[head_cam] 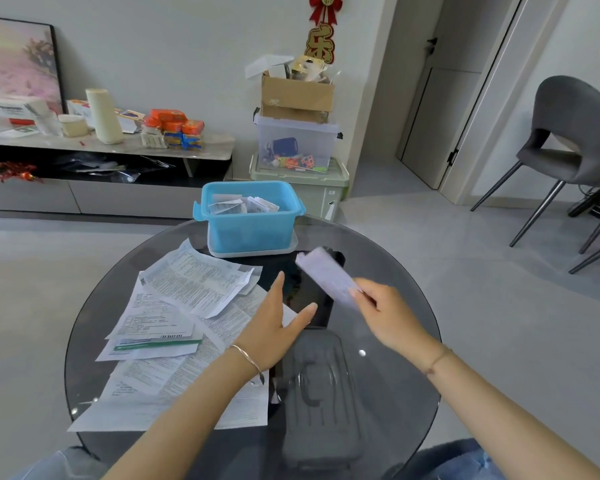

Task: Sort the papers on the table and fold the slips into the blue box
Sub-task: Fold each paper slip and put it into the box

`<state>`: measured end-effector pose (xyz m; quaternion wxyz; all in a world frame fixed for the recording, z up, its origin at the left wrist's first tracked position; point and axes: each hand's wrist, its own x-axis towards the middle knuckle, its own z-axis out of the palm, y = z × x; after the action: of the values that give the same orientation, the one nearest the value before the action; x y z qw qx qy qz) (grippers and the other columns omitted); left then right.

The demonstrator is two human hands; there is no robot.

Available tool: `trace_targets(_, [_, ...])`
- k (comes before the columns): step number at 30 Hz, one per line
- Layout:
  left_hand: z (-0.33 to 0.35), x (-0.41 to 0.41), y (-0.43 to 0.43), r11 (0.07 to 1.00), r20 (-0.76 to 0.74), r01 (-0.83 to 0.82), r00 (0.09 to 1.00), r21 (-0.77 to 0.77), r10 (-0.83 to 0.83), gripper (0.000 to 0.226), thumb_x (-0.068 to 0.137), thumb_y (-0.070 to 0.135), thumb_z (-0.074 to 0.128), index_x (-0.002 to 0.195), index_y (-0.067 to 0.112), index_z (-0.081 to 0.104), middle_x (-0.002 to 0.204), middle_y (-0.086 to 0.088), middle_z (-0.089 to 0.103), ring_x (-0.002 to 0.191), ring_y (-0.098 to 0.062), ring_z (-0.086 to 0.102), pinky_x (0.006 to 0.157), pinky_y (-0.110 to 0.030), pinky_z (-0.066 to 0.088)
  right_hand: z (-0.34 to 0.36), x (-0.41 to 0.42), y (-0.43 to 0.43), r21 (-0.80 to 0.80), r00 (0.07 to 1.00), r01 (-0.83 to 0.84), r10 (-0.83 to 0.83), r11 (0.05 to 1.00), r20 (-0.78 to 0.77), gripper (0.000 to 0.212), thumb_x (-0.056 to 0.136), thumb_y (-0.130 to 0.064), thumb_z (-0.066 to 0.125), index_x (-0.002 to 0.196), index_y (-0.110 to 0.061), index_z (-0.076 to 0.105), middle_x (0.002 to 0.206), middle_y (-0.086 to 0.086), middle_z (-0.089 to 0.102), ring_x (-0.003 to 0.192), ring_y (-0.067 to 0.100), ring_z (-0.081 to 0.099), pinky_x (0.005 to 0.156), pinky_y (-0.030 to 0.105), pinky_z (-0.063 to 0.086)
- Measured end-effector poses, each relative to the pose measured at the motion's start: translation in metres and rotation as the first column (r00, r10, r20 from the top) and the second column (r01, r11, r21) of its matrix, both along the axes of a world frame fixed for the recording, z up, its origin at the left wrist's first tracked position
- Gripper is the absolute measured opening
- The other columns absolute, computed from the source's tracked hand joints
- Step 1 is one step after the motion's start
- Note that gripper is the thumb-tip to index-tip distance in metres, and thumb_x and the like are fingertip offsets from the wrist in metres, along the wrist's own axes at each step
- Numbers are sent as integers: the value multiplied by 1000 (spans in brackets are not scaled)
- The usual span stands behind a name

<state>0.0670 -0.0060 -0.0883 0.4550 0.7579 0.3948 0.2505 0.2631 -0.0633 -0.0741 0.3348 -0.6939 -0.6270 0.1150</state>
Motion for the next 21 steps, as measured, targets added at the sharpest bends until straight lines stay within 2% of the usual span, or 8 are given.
trace_targets(1, [5, 1, -1, 995, 89, -19, 996, -99, 28, 85, 87, 46, 58, 152, 19, 10, 153, 7, 25, 140, -12, 29, 111, -26, 25, 9, -9, -8, 12, 961, -23, 25, 1000, -275, 28, 100, -11, 44, 80, -21, 60, 59, -16, 50, 55, 2, 44, 56, 19, 34])
trace_targets(2, [11, 2, -1, 979, 170, -11, 984, -204, 46, 82, 81, 46, 64, 148, 19, 23, 145, 10, 37, 133, -12, 42, 107, -28, 36, 18, -18, -15, 6, 857, -85, 76, 996, -510, 26, 100, -11, 45, 86, -20, 64, 68, -19, 62, 63, -1, 55, 64, 14, 42])
trace_targets(4, [20, 0, -2, 931, 291, 54, 955, -361, 57, 66, 70, 46, 69, 128, 19, 51, 126, 6, 63, 110, -11, 63, 92, -29, 52, 22, -26, -24, -30, 663, -188, 105, 982, -742, 23, 99, -15, 46, 110, -16, 66, 101, -8, 73, 95, 6, 67, 83, 20, 51])
trace_targets(5, [22, -2, -2, 911, 329, 71, 941, -407, 74, 57, 69, 43, 70, 120, 19, 58, 115, 5, 69, 102, -11, 67, 87, -30, 55, 22, -27, -26, -48, 635, -209, 98, 977, -766, 26, 98, -17, 46, 117, -17, 63, 109, -3, 72, 102, 12, 66, 84, 23, 53])
trace_targets(8, [22, -6, 0, 896, 368, 20, 915, -444, 162, 31, 77, 24, 73, 106, 17, 67, 100, 2, 74, 91, -14, 71, 83, -34, 57, 24, -28, -29, -32, 672, -175, 96, 984, -734, 32, 96, -13, 50, 126, -22, 56, 107, 1, 72, 103, 17, 67, 78, 21, 53])
trace_targets(12, [20, -11, 3, 898, 342, -47, 915, -438, 215, 28, 79, 18, 74, 106, 14, 69, 94, 1, 75, 86, -16, 72, 77, -31, 59, 20, -23, -33, 50, 790, -154, 153, 987, -594, 49, 99, -7, 44, 136, -38, 41, 100, 3, 73, 95, 16, 69, 82, 25, 55])
trace_targets(17, [20, -13, 4, 893, 272, 21, 955, -450, 114, 30, 78, 21, 74, 107, 14, 69, 98, -3, 75, 90, -21, 72, 85, -40, 57, 18, -18, -39, -25, 875, -207, 173, 978, -453, 50, 91, 8, 52, 103, -38, 68, 107, -25, 68, 103, 2, 64, 87, 17, 51])
trace_targets(21, [21, -12, 0, 923, 248, 45, 967, -381, 55, 39, 80, 21, 73, 119, 19, 65, 97, 0, 75, 91, -19, 71, 88, -40, 56, 19, -18, -41, 4, 854, -174, 153, 985, -498, 34, 82, 7, 64, 92, -24, 74, 89, -24, 71, 92, -2, 67, 78, 9, 49])
